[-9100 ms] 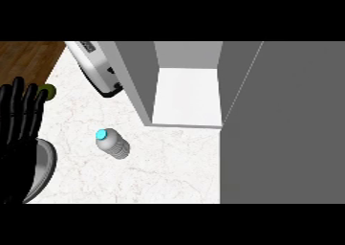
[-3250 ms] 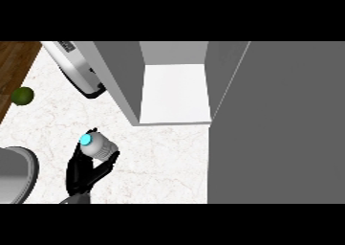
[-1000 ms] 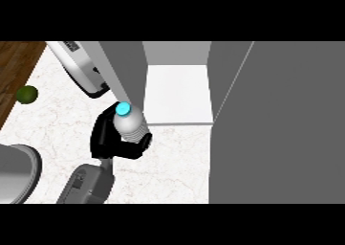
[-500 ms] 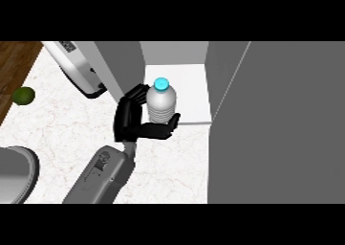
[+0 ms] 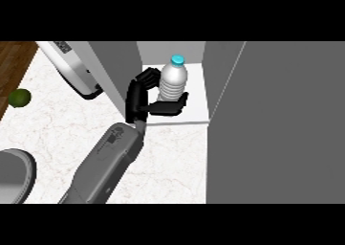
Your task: Pick up the bottled water, place it into the cabinet and close the cabinet
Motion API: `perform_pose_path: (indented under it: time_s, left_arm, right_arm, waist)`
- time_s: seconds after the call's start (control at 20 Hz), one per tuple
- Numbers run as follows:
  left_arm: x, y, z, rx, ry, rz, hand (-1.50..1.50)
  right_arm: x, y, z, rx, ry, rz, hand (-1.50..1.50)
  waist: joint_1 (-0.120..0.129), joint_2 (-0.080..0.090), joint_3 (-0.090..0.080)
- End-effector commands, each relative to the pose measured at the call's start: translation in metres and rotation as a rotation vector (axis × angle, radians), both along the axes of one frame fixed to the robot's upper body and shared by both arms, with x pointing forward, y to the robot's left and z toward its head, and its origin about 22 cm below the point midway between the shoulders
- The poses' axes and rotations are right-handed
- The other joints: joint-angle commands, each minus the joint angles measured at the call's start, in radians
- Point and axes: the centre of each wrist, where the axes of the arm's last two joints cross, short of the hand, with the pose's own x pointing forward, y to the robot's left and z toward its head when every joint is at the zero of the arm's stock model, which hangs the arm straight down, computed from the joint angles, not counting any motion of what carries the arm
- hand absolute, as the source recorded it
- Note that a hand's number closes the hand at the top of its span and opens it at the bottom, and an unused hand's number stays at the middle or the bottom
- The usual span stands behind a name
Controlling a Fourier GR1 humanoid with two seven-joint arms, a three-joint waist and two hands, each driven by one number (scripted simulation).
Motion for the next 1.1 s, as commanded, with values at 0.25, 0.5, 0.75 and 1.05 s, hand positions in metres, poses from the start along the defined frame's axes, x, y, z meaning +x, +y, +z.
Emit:
perform_pose_path:
  time_s: [0.25, 0.5, 0.75, 1.05]
  left_arm:
    - [0.031, -0.002, 0.0, 0.028, 0.036, 0.04, 1.5]
    - [0.039, -0.003, -0.003, 0.061, -0.006, 0.081, 1.5]
    - [0.058, -0.012, 0.019, 0.13, -0.031, 0.12, 1.5]
    - [0.069, 0.001, 0.022, 0.21, -0.016, 0.141, -1.5]
  right_arm:
    - [-0.006, 0.015, 0.019, 0.064, -0.035, 0.048, -1.5]
    - [-0.006, 0.015, 0.024, 0.04, -0.054, 0.062, -1.5]
    - [0.01, 0.001, 0.002, 0.046, -0.066, 0.072, -1.5]
    - [-0.001, 0.014, 0.017, 0.058, -0.08, 0.054, -1.5]
  waist:
    - [-0.004, 0.003, 0.0]
    - [-0.021, 0.006, 0.0]
    - [-0.027, 0.014, 0.001]
    - [-0.034, 0.015, 0.0]
